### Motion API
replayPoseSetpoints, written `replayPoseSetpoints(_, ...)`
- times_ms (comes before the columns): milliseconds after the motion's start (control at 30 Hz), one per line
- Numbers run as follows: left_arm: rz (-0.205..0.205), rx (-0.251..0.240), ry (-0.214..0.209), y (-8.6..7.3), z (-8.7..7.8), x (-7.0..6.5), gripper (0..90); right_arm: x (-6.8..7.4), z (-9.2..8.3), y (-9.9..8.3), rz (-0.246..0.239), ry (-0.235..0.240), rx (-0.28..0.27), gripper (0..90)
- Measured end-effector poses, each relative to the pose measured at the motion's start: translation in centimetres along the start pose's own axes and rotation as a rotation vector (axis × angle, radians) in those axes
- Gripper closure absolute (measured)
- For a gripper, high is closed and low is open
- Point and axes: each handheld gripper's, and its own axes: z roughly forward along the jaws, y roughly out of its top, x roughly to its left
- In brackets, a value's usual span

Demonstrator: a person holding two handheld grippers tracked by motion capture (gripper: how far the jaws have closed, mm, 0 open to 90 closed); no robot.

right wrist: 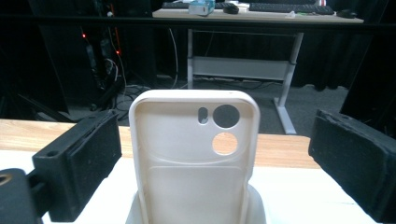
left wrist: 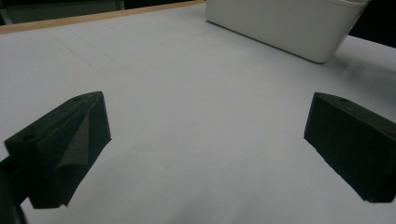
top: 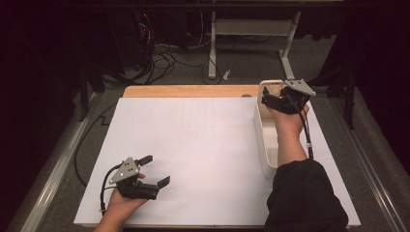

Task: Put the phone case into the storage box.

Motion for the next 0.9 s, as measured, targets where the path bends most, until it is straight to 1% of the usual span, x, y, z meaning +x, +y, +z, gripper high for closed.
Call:
replayPoseSetpoints(133, 0.003, 0.005, -0.002, 0.0, 0.1, 0.0, 1.6, -0.5, -0.6, 0.0, 0.009, 0.012, -0.002, 5.3)
replayPoseSetpoints(267, 0.004, 0.008, -0.001, 0.0, 0.1, 0.0, 1.6, -0.7, -1.2, -0.3, 0.011, 0.027, -0.001, 5.3)
replayPoseSetpoints(367, 0.004, 0.009, 0.001, 0.0, 0.1, 0.0, 1.6, -0.8, -1.7, -0.4, 0.021, 0.042, -0.005, 4.7)
replayPoseSetpoints(533, 0.006, 0.012, 0.004, 0.1, 0.1, -0.1, 1.6, -0.8, -2.3, -0.7, 0.018, 0.061, 0.011, 2.9)
replayPoseSetpoints(600, 0.006, 0.014, 0.005, 0.1, 0.2, -0.1, 1.6, -0.7, -2.5, -0.7, 0.019, 0.074, 0.009, 2.1)
replayPoseSetpoints(700, 0.006, 0.017, 0.006, 0.1, 0.2, -0.1, 1.6, -0.5, -3.0, -0.6, 0.005, 0.081, 0.002, 1.9)
replayPoseSetpoints(800, 0.01, 0.017, 0.008, 0.1, 0.2, -0.2, 1.6, -0.4, -3.4, -0.5, 0.014, 0.09, -0.002, 1.6)
replayPoseSetpoints(900, 0.01, 0.018, 0.011, 0.1, 0.2, -0.2, 1.6, -0.3, -3.8, -0.5, 0.011, 0.101, -0.005, 1.5)
